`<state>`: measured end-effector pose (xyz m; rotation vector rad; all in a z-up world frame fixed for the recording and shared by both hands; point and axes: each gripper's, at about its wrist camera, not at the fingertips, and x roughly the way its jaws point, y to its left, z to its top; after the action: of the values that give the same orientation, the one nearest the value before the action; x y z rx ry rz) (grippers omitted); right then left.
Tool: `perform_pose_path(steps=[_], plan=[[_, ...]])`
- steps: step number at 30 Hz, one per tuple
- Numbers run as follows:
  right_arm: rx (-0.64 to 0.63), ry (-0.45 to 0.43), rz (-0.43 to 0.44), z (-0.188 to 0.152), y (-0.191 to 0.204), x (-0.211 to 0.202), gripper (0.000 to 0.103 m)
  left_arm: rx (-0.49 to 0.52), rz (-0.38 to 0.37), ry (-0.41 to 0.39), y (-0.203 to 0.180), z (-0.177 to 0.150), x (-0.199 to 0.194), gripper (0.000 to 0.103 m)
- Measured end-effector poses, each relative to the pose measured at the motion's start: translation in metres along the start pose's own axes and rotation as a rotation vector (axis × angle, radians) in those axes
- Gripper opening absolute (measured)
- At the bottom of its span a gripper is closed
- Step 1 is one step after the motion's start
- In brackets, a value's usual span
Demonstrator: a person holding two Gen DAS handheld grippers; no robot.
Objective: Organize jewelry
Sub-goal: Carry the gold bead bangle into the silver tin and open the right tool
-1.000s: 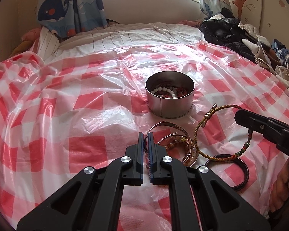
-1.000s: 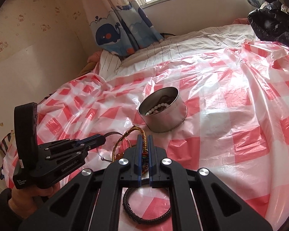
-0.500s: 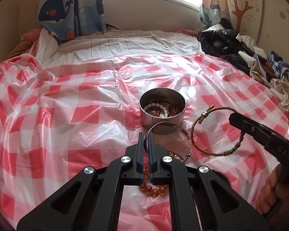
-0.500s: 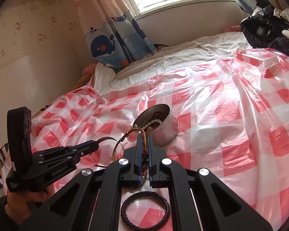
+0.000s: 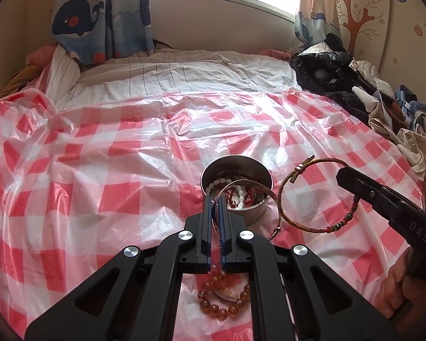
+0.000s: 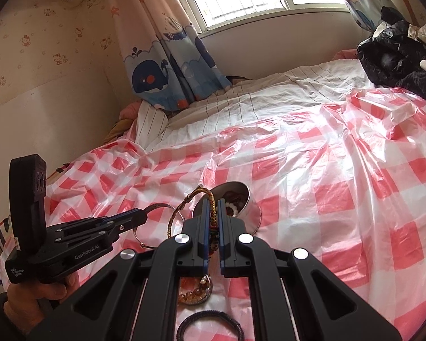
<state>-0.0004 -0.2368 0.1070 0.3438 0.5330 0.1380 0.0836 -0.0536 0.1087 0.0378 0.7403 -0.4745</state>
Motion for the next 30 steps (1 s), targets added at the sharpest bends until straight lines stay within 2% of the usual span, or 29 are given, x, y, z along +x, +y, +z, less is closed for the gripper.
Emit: perform_pose_path(steps=[8,16,22,30], plan=[[0.012,-0.008,0.002,0.019,-0.008,0.015,0.006,-0.01,0.001,0.008,0.0,0.018,0.027,0.004],[0.006,0.019,-0.012,0.028,-0.013,0.04,0.006,-0.023,-0.03,0.027,-0.006,0.027,0.059,0.004],[0.012,0.038,-0.036,0.03,-0.02,0.053,0.006,-0.004,-0.026,0.094,-0.009,0.027,0.093,0.007],[-0.006,0.094,-0.026,0.028,-0.012,0.084,0.006,-0.044,0.016,0.083,0.01,0.03,0.085,0.007]])
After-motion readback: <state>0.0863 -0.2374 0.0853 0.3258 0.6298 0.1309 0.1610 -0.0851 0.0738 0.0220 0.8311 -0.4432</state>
